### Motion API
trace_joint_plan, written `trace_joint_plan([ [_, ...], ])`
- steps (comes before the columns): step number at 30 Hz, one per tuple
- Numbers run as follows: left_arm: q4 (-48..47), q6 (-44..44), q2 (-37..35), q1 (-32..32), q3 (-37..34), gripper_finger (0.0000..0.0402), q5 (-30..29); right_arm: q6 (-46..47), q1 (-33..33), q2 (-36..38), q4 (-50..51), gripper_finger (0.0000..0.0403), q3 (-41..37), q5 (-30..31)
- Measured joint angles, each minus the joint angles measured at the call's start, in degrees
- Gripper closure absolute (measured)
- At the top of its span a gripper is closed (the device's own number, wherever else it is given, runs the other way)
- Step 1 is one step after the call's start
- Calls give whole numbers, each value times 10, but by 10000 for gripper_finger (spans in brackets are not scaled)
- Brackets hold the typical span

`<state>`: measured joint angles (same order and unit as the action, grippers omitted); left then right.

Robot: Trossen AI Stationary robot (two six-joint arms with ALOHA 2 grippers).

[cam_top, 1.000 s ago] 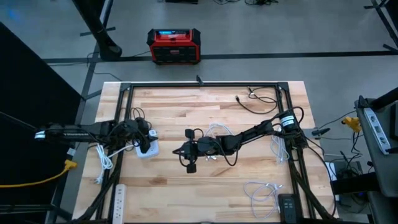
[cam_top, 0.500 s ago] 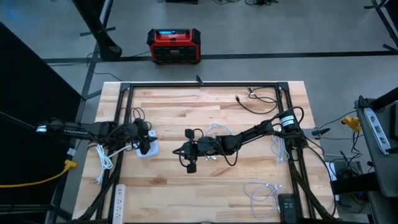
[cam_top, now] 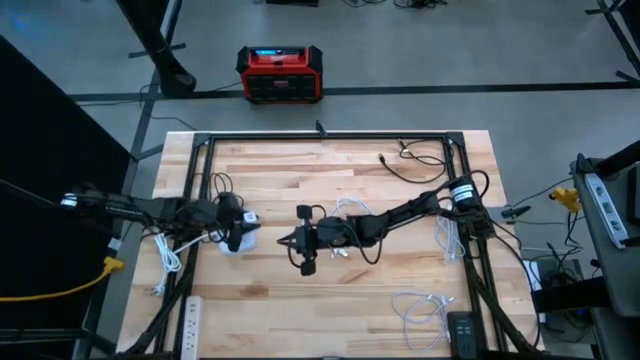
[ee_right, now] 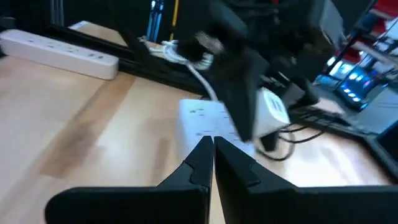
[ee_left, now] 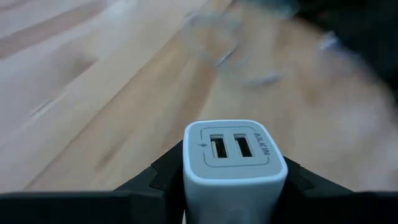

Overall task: Insert USB
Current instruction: Insert the white charger adapter into the top white outlet extension

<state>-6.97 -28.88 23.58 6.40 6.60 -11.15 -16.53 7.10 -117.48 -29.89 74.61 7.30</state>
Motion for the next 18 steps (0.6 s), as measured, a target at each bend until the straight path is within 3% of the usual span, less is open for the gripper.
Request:
trace_joint_plan([
  [7, 176, 10, 26, 10, 0, 264, 39, -108, -20, 9, 6, 401, 0, 2],
  [14, 185, 2, 67, 14, 1, 264, 46, -191, -32, 70, 48, 334, 0, 2],
  [18, 222, -2, 109, 15, 1, 264, 46, -169, -51, 95, 79, 312, 17, -35],
])
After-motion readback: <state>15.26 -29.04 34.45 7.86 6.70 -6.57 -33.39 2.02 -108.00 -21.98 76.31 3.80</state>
